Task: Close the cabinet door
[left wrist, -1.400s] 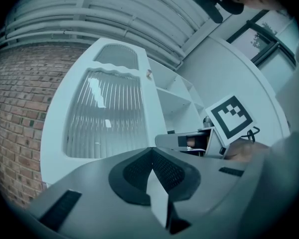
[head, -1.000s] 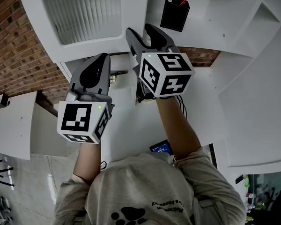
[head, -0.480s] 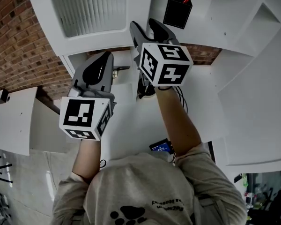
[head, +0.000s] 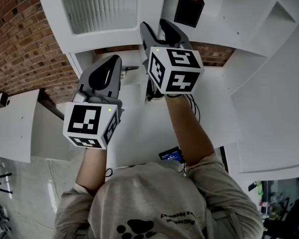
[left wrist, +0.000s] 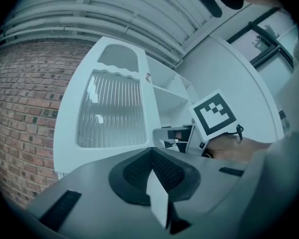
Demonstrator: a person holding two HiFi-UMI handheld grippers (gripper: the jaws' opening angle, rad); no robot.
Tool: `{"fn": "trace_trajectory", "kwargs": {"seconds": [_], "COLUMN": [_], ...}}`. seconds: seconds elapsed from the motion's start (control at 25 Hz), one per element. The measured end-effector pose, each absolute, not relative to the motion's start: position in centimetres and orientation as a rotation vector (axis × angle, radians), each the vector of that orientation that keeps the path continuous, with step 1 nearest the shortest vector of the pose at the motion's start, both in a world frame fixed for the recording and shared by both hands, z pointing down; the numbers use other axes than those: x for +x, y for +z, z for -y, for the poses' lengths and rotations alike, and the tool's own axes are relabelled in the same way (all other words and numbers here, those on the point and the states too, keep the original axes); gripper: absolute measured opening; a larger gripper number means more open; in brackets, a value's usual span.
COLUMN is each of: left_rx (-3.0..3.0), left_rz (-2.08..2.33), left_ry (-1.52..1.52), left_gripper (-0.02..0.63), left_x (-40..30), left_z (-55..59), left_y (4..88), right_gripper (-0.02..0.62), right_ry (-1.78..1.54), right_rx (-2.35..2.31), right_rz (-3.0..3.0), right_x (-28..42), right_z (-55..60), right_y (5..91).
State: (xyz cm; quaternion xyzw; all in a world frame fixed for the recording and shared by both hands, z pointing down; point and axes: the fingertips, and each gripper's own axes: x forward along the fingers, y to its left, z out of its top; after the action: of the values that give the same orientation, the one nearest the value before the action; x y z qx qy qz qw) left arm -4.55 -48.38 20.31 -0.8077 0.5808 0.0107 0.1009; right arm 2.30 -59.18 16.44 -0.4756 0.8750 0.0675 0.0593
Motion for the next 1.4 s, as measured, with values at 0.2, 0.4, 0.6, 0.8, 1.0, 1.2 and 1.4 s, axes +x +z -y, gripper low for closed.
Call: {"fn": "trace_trajectory", "kwargs": {"seconds": [0.2,0.4,0.6,0.8,1.0,1.2,1.4], "left_rx": [-2.399,-2.404,-2.407,-2.413,-2.396,-2.376,-2.354], "left_rz": [-1.715,-1.716,-1.709,-1.706,-1.701,-1.714,-1.743], "left_ry": [0.042,0.062,0.072,0.070,0.069,0.065,0.069], "left_gripper": [0.008,0.008,0.008,0.008,0.008,0.008,0.008], "left_x": [-5.2,-6.0,-6.3,-6.7,-6.9,-7.1,-7.5], "left_z": [47.2,45.8,44.1,42.6,41.5,40.2,38.9], "left_y": [20.6,20.5,21.1,21.7,21.9,22.4,23.1], "right_gripper": [0.214,0.209,0.165,0.059,0.035,0.032,0.031], "right_ry": [0.217,0.229,0.218,0.181,0.236,0.323,0.366], "right_rx": [-1.435,-1.414,-1.398,-1.420,-1.423,-1.413,-1.390], "right_rz": [-2.634,-2.637,-2.636,-2.614,-2.582,-2.561,-2.568], "right_x": [1.9,1.0,0.4,0.6,0.7,0.7,-0.2], "right_z": [57.2,54.5,51.3,48.8,45.9,43.0,40.5], "right_y": [16.2,16.2,17.7,19.4,19.7,19.6,20.5]}}
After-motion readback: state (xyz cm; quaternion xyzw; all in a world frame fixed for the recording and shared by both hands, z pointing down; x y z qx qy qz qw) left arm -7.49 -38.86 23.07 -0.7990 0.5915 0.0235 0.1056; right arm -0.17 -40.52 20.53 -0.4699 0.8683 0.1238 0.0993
